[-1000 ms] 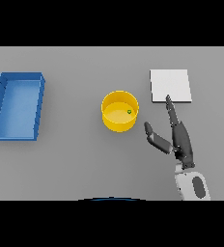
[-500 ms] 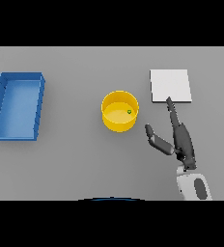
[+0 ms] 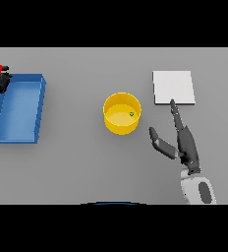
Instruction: Pick up the red beaker and tilt it to pour out 1 green nut into yellow bowl. Pick up the yellow bowl and place it on the metallic measuring scale.
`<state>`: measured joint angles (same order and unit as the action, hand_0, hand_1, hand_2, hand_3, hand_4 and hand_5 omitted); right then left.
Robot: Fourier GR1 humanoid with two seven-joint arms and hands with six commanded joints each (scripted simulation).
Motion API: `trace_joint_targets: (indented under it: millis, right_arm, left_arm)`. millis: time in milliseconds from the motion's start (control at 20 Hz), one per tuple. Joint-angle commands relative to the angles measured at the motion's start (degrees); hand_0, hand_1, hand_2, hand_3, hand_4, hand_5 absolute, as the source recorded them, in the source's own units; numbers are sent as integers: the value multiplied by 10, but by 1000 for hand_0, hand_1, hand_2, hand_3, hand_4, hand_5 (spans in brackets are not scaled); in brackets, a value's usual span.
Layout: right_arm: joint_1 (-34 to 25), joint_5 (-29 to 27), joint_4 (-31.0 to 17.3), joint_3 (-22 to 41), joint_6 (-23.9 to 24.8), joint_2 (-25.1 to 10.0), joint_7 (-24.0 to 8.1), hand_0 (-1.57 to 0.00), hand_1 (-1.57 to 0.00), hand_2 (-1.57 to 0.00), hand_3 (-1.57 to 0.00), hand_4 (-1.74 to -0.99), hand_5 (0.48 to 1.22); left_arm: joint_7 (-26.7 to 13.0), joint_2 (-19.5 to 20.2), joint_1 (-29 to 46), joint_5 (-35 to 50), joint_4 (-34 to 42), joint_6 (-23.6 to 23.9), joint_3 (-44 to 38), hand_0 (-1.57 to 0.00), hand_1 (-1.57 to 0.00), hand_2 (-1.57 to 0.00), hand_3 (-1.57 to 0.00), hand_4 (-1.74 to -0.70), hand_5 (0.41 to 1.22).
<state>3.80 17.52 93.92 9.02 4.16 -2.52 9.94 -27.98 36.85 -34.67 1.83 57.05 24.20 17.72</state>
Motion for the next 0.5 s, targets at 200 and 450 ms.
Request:
trace_joint_targets:
  millis: [200, 450]
  right_arm:
    - [2, 8, -3, 0, 9, 3, -5, 1, 1, 1, 1, -1021, 636]
    - [1, -2, 7, -4, 5, -2, 1, 1, 1, 1, 1, -1007, 635]
  left_arm:
    - [-36, 19, 40, -22, 54, 6, 27, -1571, -1571, -1571, -1561, -1645, 941]
    - [-44, 42, 66, -17, 98, -21, 34, -1393, -1215, -1209, -1136, -1068, 749]
